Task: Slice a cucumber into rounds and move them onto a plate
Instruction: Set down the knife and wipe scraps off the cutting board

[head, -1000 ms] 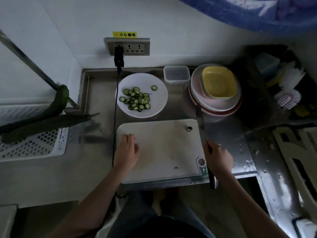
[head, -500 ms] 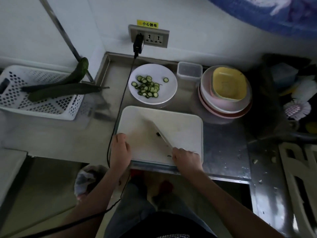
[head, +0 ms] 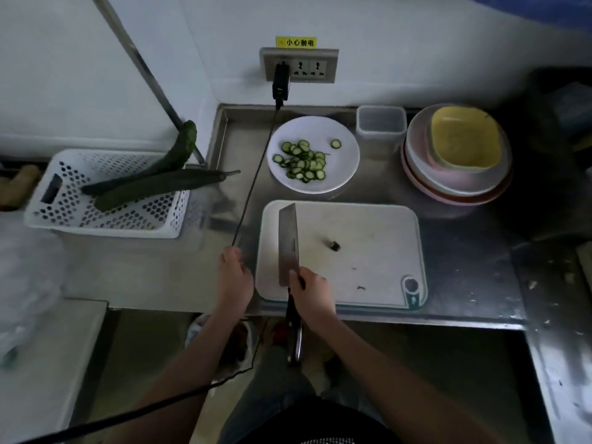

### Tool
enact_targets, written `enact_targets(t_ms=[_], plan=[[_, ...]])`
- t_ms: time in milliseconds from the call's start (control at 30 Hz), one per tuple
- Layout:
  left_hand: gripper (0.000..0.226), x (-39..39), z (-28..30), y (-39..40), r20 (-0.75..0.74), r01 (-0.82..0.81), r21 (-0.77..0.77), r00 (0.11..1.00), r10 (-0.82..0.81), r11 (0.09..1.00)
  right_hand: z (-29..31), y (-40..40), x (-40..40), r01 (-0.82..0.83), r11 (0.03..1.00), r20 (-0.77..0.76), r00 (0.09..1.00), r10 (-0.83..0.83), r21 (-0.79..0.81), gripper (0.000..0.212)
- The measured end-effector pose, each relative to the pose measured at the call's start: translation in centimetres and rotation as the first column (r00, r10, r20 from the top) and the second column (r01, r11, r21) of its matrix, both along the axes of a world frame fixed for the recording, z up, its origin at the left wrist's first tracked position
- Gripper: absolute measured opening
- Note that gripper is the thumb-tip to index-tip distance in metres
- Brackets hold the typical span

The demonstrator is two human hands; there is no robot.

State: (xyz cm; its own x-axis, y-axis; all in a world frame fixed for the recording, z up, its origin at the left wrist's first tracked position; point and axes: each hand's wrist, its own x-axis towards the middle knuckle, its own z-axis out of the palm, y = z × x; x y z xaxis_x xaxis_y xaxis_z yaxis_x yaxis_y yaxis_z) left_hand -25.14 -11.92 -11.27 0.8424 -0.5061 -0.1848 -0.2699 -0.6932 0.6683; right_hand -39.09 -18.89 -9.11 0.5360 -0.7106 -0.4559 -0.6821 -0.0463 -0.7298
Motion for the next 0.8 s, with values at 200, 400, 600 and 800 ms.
enact_targets(t_ms=[200, 400, 600, 800], plan=[[0.025, 1.3, -1.2, 0.2, 0.051, 0.268, 0.039, 0.961, -0.27, 0.963, -0.9, 1.5, 0.4, 0.075, 0.997, -0.097, 0.992, -0.078, -0.027, 0.03], [0.023, 1.0, -1.1, 0.1, 0.054, 0.352, 0.097, 0.932, -0.358, 0.931, 0.2, 0.1, -3.8, 0.164, 0.977, -0.17, 0.968, -0.186, -0.137, 0.027], [0.076, 0.3, -1.2, 1.4, 0.071, 0.566, 0.258, 0.797, -0.599, 0.783, 1.7, -0.7, -7.3, 0.289, 0.887, -0.158, 0.918, -0.363, -0.359, 0.023], [0.108, 0.2, -2.3, 1.0, -0.002, 0.617, 0.519, 0.693, -0.721, 0.592, 1.2, -2.1, -8.9, 0.378, 0.854, -0.28, 0.829, -0.484, -0.358, 0.025]])
